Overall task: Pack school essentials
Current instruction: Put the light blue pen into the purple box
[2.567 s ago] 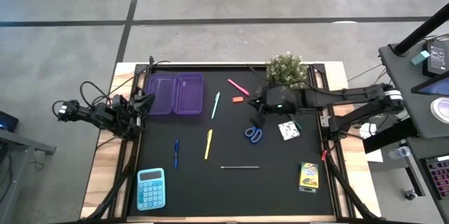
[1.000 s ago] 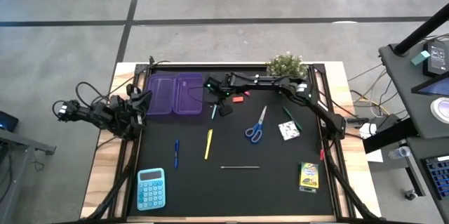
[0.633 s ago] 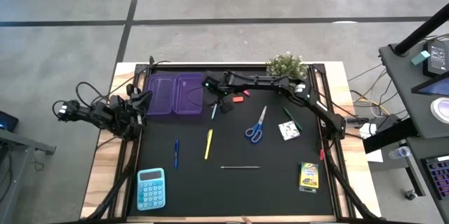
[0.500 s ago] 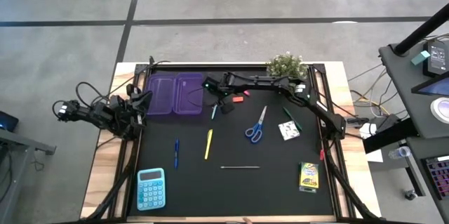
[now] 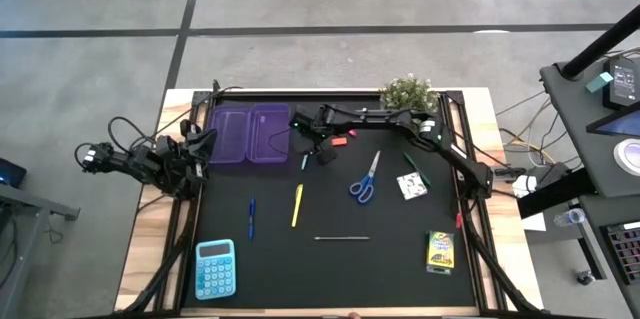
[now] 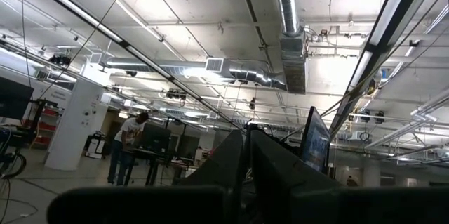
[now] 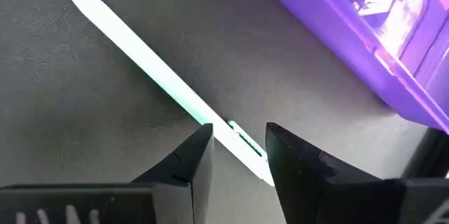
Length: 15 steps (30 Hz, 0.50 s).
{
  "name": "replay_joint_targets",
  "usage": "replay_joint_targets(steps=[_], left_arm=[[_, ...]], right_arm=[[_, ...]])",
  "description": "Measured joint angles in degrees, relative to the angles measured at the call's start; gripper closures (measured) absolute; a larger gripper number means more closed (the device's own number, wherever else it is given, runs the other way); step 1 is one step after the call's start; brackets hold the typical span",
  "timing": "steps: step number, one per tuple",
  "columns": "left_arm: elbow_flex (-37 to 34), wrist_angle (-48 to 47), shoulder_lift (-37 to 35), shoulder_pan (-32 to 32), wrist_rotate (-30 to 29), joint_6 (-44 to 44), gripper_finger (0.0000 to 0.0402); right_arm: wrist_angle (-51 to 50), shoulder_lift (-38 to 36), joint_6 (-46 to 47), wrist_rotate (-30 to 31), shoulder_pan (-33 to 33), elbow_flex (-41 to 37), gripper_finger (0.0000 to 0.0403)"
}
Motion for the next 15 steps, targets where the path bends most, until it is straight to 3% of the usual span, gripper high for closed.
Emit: replay_joint_targets(steps=[15], left_arm=[[-0.02, -0.03, 0.0, 0.0, 0.0, 0.0, 0.0389]], right_arm=[[5.62, -0.09, -2.16, -0.55, 0.0, -5.22, 0.0294]])
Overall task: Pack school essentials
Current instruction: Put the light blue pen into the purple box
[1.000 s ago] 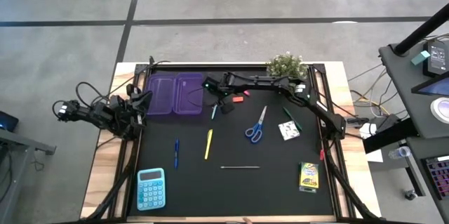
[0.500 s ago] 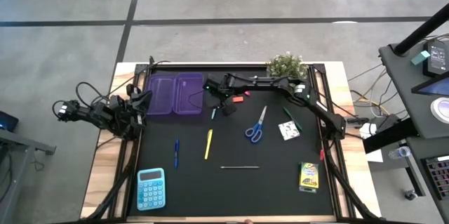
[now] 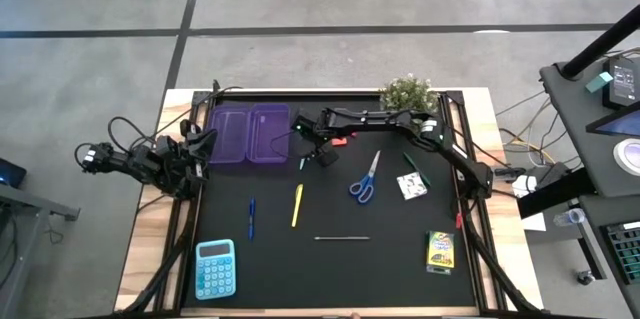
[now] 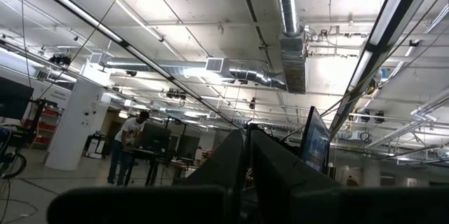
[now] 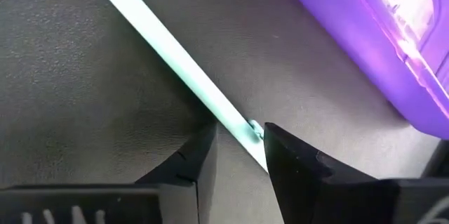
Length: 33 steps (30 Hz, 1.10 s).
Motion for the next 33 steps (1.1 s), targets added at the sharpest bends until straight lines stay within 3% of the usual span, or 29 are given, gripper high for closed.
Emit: replay_joint_targets(steps=[4, 11, 17, 25, 33], left_arm=[[0.01, -0.08, 0.0, -0.01, 0.0, 0.0, 0.0389], [0.0, -0.16, 0.0, -0.01, 0.0, 0.01, 0.0389], [0.0, -0.23, 0.0, 0.02, 0.0, 0.02, 0.0389], [0.0, -0.23, 0.0, 0.02, 0.0, 0.0, 0.0389], [0.0, -0.16, 0.0, -0.01, -0.01, 0.01, 0.0389]], right_arm=[[-1.82, 0.0, 1.45, -1.8, -0.04, 0.39, 0.0313], [-15.4, -0.26, 12.21, -6.06, 0.04, 1.24, 0.0373], [-14.74, -0.31, 13.6, -6.31, 0.04, 1.13, 0.0388], [-14.93, -0.58, 9.69, -5.32, 0.04, 5.63, 0.039], [-12.2, -4.08, -8.62, -2.38, -0.15, 13.11, 0.0393]])
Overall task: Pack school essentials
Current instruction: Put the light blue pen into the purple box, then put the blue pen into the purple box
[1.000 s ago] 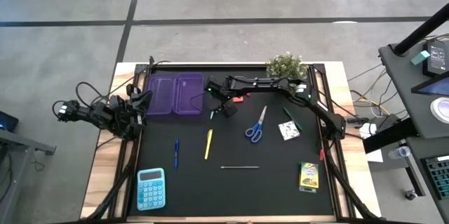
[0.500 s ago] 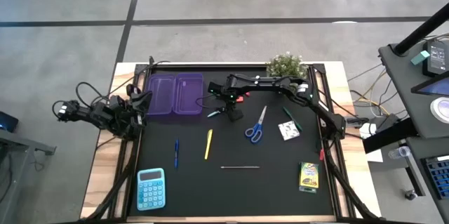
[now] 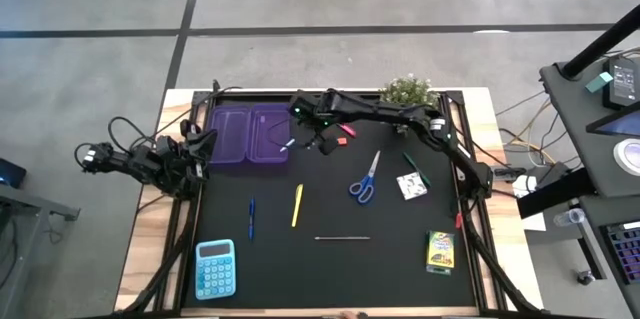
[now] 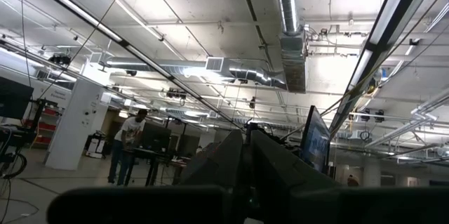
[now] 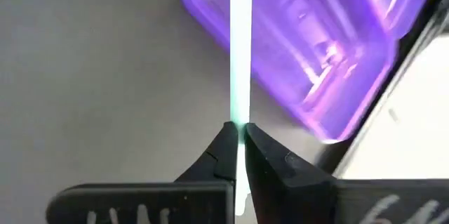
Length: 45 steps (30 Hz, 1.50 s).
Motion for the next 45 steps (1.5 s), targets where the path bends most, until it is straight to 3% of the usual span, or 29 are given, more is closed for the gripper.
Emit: replay_joint_targets(steps=[10, 25, 30, 36, 40, 45], left_arm=[[0.0, 0.03, 0.0, 0.0, -0.01, 0.01, 0.0389], [0.0, 0.35, 0.0, 0.02, -0.03, 0.01, 0.0389], [0.0, 0.33, 0.0, 0.02, -0.04, 0.01, 0.0389], [0.0, 0.46, 0.0, 0.01, -0.05, 0.01, 0.0389], [0.0, 0.48, 0.0, 0.0, -0.05, 0.01, 0.0389], [0.0, 0.53, 0.0, 0.01, -0.07, 0.01, 0.0389]], right_arm=[[28.5, 0.66, -21.99, -0.03, 0.15, -4.31, 0.0392], [54.63, 0.69, -21.9, -4.63, -1.16, -18.26, 0.039], [57.19, 0.69, -21.41, -4.57, -1.5, -22.45, 0.0383], [59.03, 0.69, -21.34, -4.79, -1.38, -25.24, 0.0333], [62.06, 0.62, -21.2, -4.56, -1.42, -25.37, 0.0305], [63.24, 0.25, -20.58, -2.87, -0.49, -23.38, 0.0303]])
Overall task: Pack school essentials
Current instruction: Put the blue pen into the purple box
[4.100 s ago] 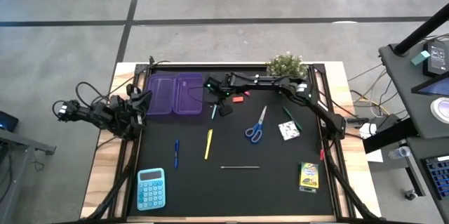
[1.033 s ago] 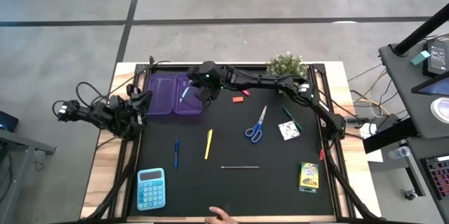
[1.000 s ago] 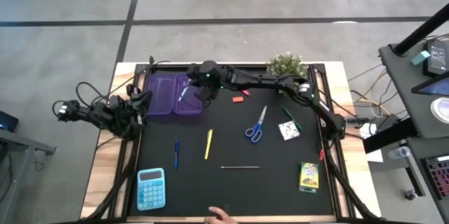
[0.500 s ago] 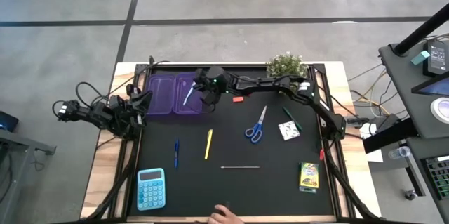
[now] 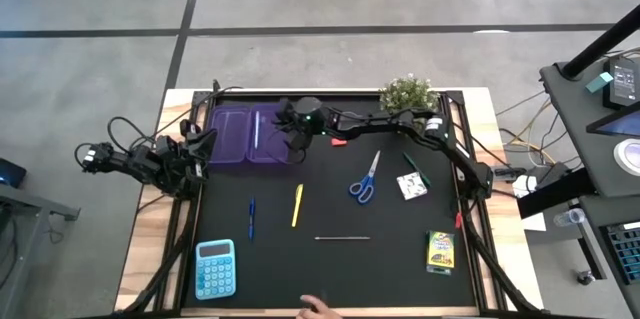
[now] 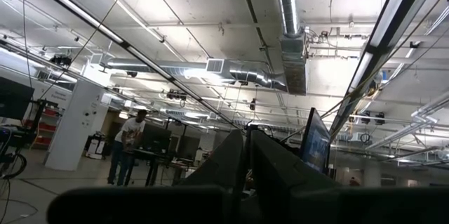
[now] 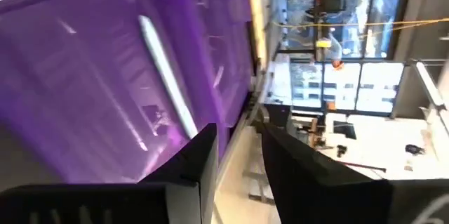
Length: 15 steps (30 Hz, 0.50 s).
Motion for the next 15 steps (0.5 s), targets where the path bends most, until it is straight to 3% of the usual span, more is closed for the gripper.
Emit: replay_joint_targets(steps=[4, 7, 9, 12, 15], left_arm=[[0.0, 0.04, 0.0, -0.01, -0.01, 0.0, 0.0389], [0.0, 0.07, 0.0, 0.0, -0.01, 0.0, 0.0389], [0.0, 0.02, 0.0, 0.0, -0.01, 0.0, 0.0389], [0.0, 0.02, 0.0, 0.02, -0.01, 0.0, 0.0389], [0.0, 0.02, 0.02, 0.02, 0.01, -0.04, 0.0389]], right_arm=[[1.24, -0.84, 9.31, 10.06, 3.26, 3.1, 0.0317], [0.48, -1.49, 19.46, 21.79, 6.54, 5.85, 0.0339], [-3.75, -2.77, 23.32, 26.92, 8.7, 7.49, 0.0357], [-15.21, -5.79, 33.65, 28.31, 11.94, 9.48, 0.0387], [-23.22, -9.69, 45.02, 28.13, 14.89, 8.06, 0.0392]])
